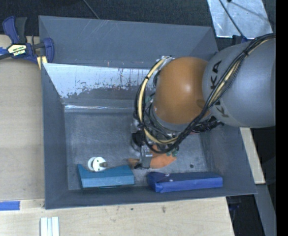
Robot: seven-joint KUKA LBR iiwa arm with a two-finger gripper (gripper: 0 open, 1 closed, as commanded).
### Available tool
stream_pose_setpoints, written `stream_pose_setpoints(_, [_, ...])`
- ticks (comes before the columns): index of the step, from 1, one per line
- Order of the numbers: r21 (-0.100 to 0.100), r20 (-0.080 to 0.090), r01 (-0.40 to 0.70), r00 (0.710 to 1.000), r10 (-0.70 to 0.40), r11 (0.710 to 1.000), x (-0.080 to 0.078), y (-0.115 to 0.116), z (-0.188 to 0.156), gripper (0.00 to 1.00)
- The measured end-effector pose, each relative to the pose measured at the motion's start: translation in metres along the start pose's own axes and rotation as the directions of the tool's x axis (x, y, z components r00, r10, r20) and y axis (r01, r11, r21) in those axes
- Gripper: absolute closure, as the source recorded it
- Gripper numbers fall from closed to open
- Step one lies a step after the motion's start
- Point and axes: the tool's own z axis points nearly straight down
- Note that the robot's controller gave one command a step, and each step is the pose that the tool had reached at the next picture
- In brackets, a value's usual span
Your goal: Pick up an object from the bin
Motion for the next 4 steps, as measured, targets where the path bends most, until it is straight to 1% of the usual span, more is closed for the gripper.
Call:
stream_pose_setpoints(1, [-0.001,0.008,-0.002,1.000,0.002,1.000,-0.001,0.000,-0.005,0.00])
stream_pose_setpoints(2, [0.000,0.011,0.064,0.998,-0.064,0.998,-0.004,-0.035,0.026,0.00])
stream_pose_setpoints(3, [0.000,0.011,0.089,0.996,-0.089,0.996,-0.060,-0.043,0.051,1.00])
stream_pose_setpoints(4, [0.000,0.011,0.089,0.996,-0.089,0.996,-0.060,-0.043,0.051,1.00])
